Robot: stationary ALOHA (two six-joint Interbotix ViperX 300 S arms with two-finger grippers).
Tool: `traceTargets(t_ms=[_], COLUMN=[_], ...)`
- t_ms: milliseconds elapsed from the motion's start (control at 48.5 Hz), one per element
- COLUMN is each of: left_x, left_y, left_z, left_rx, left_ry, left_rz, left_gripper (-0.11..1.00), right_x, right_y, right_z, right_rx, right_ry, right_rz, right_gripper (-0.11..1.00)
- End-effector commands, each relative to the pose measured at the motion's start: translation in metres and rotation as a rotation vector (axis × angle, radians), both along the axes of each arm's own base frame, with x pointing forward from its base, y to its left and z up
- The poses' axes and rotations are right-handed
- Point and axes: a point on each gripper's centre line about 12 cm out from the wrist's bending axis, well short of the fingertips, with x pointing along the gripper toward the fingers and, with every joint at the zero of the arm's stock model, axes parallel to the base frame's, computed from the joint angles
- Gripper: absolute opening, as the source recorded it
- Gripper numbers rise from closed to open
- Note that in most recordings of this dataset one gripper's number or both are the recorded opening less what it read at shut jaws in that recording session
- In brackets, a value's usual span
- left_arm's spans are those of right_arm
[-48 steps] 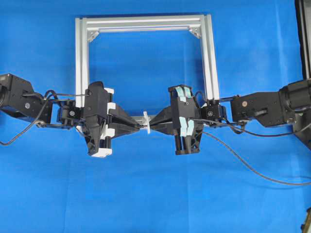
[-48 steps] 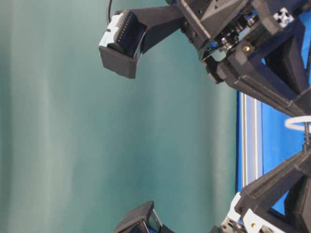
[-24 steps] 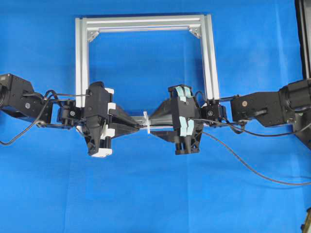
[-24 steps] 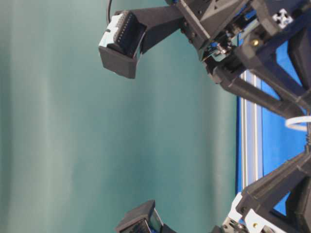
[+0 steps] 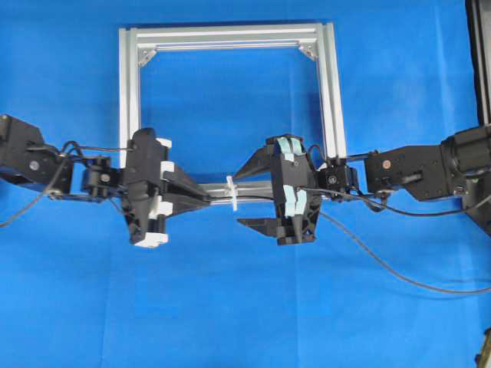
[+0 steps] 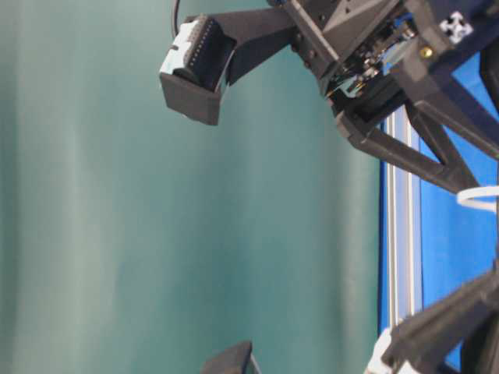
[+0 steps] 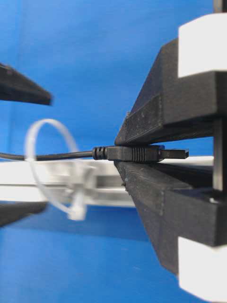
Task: Insert the wire through the string loop located in the center.
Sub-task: 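Open the right gripper and pull the cable leftward with the left gripper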
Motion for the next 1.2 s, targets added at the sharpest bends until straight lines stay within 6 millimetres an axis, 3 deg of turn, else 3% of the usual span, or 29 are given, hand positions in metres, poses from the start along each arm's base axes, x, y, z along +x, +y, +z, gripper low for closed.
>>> traceTargets(t_ms=[0, 227, 660, 846, 1176], left_x=[-0.012, -0.057, -0.119, -0.12, -0.116], left_y=[0.001, 0.007, 0.013, 0.013, 0.013], left_z=[0.01, 0.005, 0.0, 0.012, 0.006], left_rx=[-0.002, 0.004, 0.008, -0.001, 0.002], left_ry=[-0.023, 0.009, 0.065, 0.064, 0.136], left_rz=[-0.002, -0.002, -0.003, -0.005, -0.004], left_gripper=[0.09, 0.09, 0.09, 0.09, 0.09], right_x=[-0.001, -0.008, -0.014, -0.014, -0.014], right_y=[0.003, 0.008, 0.018, 0.018, 0.018], right_z=[0.012, 0.018, 0.03, 0.031, 0.031], right_rx=[0.004, 0.004, 0.005, 0.005, 0.004], right_ry=[-0.034, -0.046, -0.073, -0.075, -0.08], right_rz=[0.006, 0.023, 0.051, 0.051, 0.052], right_gripper=[0.89, 0.89, 0.89, 0.89, 0.89])
